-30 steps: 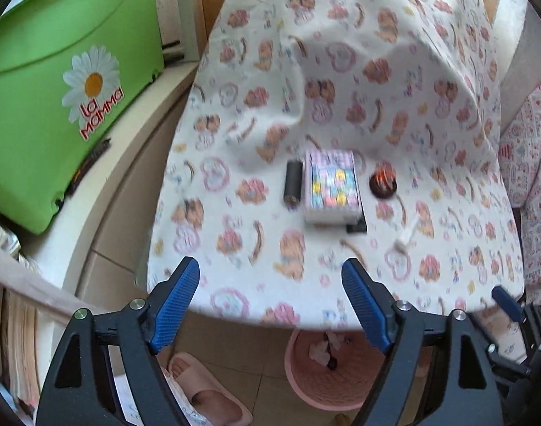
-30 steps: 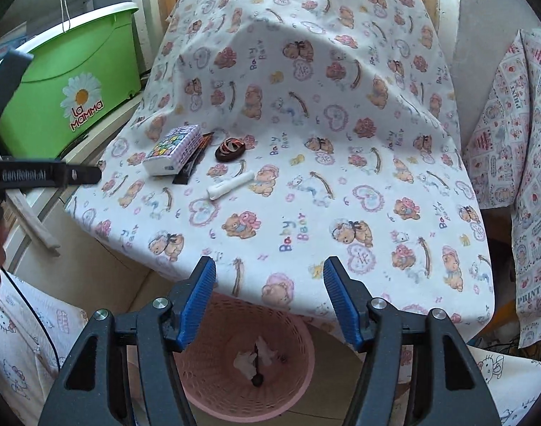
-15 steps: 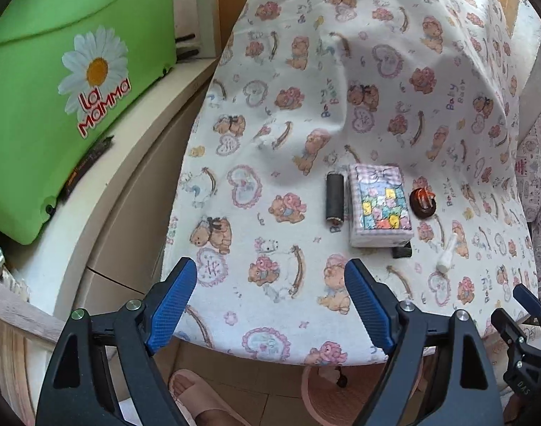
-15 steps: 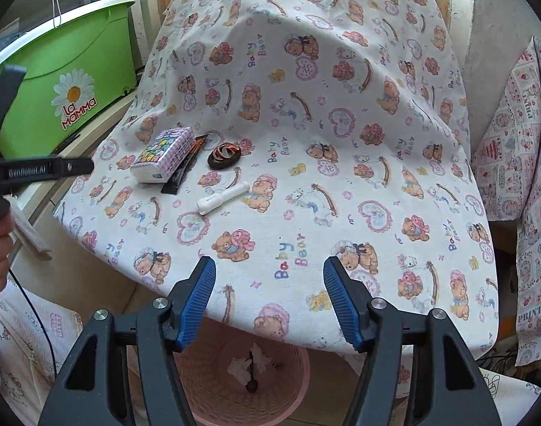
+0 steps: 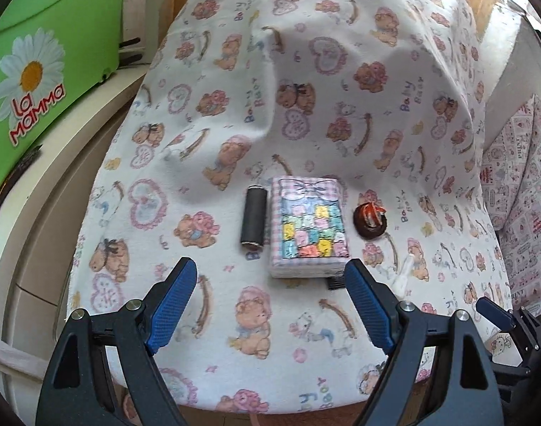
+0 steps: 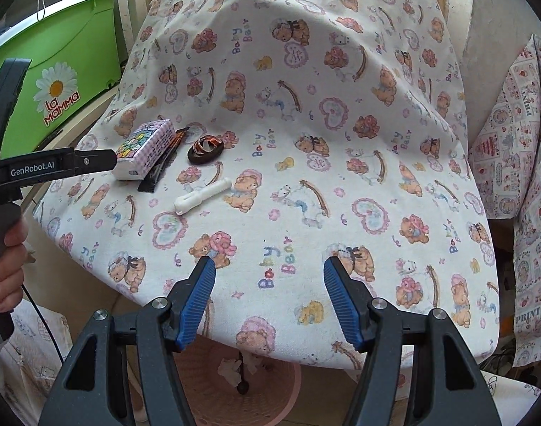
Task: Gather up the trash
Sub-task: 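Move both open tools back over the table toward the tissue pack, then close the left tool on the pink gummy-bear tissue pack, then grasp the white plastic stick with the right tool while the left tool holds the pack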
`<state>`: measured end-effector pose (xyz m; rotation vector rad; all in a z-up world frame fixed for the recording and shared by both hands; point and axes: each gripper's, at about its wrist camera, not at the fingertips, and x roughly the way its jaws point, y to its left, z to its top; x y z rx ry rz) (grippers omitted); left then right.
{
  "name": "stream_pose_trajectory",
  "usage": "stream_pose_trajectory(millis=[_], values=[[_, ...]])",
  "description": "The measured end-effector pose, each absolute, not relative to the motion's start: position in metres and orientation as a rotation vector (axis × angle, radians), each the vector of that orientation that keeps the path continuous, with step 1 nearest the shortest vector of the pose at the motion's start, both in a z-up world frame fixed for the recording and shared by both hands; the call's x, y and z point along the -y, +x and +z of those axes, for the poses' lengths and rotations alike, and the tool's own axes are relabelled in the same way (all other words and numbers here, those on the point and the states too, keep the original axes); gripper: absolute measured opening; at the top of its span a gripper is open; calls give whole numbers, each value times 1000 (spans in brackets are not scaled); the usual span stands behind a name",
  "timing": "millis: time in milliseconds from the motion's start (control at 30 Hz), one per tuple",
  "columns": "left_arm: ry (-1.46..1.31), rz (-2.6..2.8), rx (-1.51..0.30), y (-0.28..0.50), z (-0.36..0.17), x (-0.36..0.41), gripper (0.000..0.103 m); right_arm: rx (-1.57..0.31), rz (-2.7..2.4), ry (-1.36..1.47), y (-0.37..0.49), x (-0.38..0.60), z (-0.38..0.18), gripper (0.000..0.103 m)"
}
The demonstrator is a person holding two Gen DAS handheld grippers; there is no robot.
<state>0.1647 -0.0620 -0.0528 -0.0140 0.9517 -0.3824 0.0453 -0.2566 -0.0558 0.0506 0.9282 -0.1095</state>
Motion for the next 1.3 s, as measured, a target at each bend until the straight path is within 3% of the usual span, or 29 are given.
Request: stream_pose_trajectory(millis=[267,400,567,633,867,1133,1300], values=[[-22,-363,-960,176,-64,83,82,-929,-117,56,45,259,-57,69],[-73,-383,-983,182,-62,84,67,-928,-112,68,43,261,-54,70],[-93,-385,-1009,182,-60,85,62,-908,-123,52,41,262,-53,74],[-51,-363,-1021,183,-62,88,52,-909,-117,61,42,263,-54,74],[-99,-386,-998,175,-50,86,50,-899,-130,56,42,262,-55,74],[93,-220,-780,142,-17,76,50,-891,-118,64,46,258,-54,74],[74,-212,-751,135,-6,56,51,-881,-99,72,49,253,-54,75]])
